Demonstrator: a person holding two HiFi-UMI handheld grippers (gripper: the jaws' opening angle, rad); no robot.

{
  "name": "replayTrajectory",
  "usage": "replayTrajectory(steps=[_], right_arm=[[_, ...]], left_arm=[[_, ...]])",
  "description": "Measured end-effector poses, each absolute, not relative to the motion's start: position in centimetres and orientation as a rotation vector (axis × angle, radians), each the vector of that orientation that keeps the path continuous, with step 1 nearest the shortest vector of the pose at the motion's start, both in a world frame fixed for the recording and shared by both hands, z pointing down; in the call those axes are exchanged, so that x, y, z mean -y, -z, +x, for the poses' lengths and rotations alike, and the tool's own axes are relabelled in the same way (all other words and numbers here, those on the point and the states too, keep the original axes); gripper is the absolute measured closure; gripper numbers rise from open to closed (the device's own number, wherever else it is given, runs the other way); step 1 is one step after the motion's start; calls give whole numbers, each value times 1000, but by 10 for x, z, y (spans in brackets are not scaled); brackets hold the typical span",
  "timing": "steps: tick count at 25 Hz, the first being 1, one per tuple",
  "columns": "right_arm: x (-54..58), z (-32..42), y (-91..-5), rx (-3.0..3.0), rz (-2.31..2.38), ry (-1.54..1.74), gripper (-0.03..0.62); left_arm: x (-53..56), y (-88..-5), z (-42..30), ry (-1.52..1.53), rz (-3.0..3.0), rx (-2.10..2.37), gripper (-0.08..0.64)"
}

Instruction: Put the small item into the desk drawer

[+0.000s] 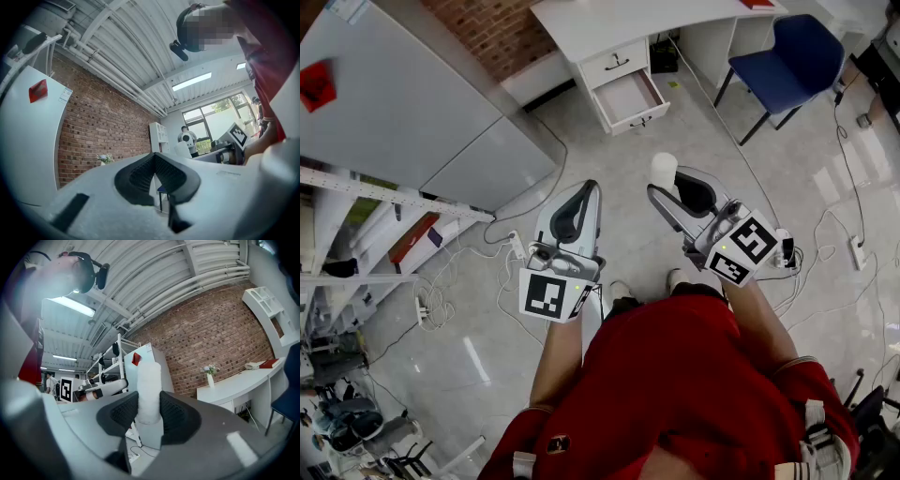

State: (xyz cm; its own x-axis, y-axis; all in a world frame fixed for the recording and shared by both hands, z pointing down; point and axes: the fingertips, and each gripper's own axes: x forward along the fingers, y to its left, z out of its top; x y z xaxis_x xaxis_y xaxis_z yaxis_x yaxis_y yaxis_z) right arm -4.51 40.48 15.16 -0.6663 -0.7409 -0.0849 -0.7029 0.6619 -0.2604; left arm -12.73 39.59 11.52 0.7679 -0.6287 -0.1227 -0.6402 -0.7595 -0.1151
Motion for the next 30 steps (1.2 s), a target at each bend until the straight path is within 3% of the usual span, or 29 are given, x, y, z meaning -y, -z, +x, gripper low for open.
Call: replayTrajectory(steps=[18,30], right_arm=[[-400,57,-170,-2682,-1151,355,443],[-347,74,-177,-2716,-1138,332,443]], left_arm=[[-380,-125,-35,-35,-2764,-1094,554],[-331,-132,-26,-23,-2732,-1155,554]])
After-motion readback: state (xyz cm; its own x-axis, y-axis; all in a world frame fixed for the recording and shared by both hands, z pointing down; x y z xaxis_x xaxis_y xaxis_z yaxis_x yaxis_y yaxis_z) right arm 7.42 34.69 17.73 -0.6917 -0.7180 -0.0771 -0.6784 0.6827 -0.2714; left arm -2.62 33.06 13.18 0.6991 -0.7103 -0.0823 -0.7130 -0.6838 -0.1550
